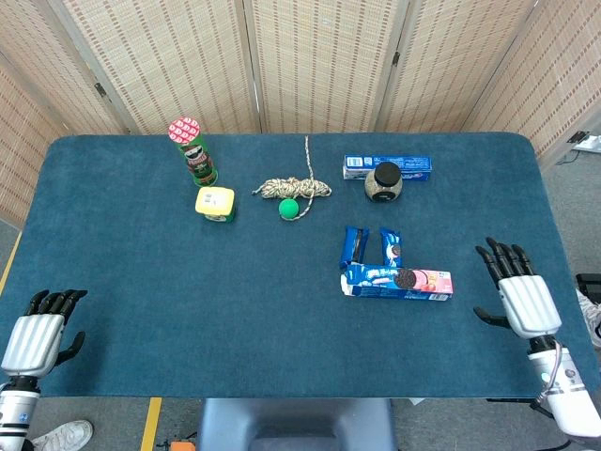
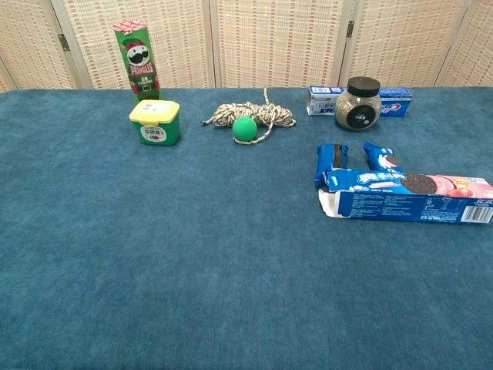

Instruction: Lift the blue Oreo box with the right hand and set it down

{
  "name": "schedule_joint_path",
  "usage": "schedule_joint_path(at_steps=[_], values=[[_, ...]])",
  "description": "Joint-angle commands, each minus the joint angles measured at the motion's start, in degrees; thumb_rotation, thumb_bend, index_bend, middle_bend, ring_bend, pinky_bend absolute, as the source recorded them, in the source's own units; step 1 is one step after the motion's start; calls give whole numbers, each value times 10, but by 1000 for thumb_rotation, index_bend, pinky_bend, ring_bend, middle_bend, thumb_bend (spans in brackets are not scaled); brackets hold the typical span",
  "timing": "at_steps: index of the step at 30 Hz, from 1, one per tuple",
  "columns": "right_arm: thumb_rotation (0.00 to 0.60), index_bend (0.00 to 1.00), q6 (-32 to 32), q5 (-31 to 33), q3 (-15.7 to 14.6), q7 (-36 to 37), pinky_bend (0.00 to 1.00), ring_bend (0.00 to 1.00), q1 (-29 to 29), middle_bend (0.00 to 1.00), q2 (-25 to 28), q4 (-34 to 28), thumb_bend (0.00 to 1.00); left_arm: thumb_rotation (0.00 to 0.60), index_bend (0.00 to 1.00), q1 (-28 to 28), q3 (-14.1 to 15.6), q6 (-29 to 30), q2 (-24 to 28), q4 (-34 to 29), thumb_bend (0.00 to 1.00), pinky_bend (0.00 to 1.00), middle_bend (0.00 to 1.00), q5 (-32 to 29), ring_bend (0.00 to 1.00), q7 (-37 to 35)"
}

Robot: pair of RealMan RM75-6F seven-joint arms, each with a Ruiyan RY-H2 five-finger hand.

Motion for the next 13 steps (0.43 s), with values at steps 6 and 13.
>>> schedule_joint_path(at_steps=[6,13], values=[[600,0,78,21,8,6,0,0,-71,0,-51,19,210,600,202,9,5,14,8,0,403,152,222,18,213,-18],[600,0,41,23,14,62,0,0,-64,0,-35,32,210,600,201,6,0,7,7,1,402,151,222,11,214,-14]])
